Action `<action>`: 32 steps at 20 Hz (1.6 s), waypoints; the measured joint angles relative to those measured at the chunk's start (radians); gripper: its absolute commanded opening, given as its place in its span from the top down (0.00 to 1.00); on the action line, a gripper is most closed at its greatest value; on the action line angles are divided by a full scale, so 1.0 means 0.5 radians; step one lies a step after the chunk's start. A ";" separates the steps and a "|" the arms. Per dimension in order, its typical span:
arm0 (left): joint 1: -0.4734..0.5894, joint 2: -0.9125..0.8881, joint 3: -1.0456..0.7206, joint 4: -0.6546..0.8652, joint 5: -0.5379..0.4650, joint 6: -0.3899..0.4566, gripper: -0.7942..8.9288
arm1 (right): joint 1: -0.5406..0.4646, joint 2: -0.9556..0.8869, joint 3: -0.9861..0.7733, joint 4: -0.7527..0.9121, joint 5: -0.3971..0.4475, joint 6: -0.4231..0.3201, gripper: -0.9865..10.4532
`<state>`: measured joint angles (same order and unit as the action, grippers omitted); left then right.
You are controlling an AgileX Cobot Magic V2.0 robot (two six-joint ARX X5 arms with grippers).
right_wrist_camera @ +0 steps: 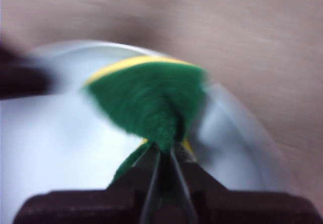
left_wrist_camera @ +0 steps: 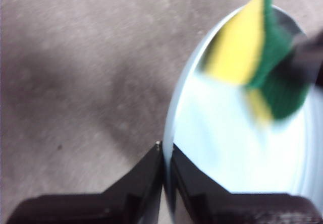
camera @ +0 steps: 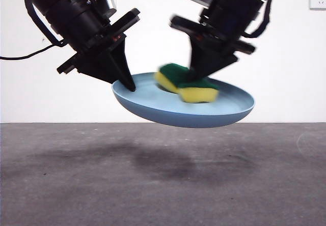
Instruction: Pick up the plate,pick up the cloth,clean the plate with the cloth
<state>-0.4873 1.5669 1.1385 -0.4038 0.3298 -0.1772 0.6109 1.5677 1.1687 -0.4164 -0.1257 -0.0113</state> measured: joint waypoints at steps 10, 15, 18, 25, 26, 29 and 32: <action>0.066 0.004 -0.004 0.199 0.095 -0.066 0.93 | 0.229 0.011 0.013 -0.721 0.586 -0.031 0.93; 0.105 0.004 -0.004 0.082 0.200 -0.084 0.93 | 0.079 0.011 0.010 -0.343 1.049 -0.041 0.93; 0.105 0.004 -0.004 0.059 0.202 -0.082 0.93 | 0.024 0.011 0.008 -0.006 0.773 -0.039 0.93; 0.082 0.004 -0.004 0.045 0.136 0.069 0.93 | 0.001 0.007 0.008 0.212 -0.366 0.133 0.93; 0.073 0.004 -0.004 0.037 -0.019 0.132 0.93 | 0.005 -0.004 0.006 0.145 -0.377 0.146 0.93; 0.095 0.004 -0.004 0.001 -0.410 0.309 0.93 | -0.005 -0.140 0.002 -0.029 -0.371 0.165 0.93; 0.175 0.007 -0.003 0.043 -0.446 0.381 0.93 | -0.007 -0.349 0.002 -0.194 -0.370 0.166 0.93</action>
<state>-0.4000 1.5703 1.1370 -0.3820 0.1066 0.0132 0.6075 1.3930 1.1694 -0.5133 -0.3107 0.0719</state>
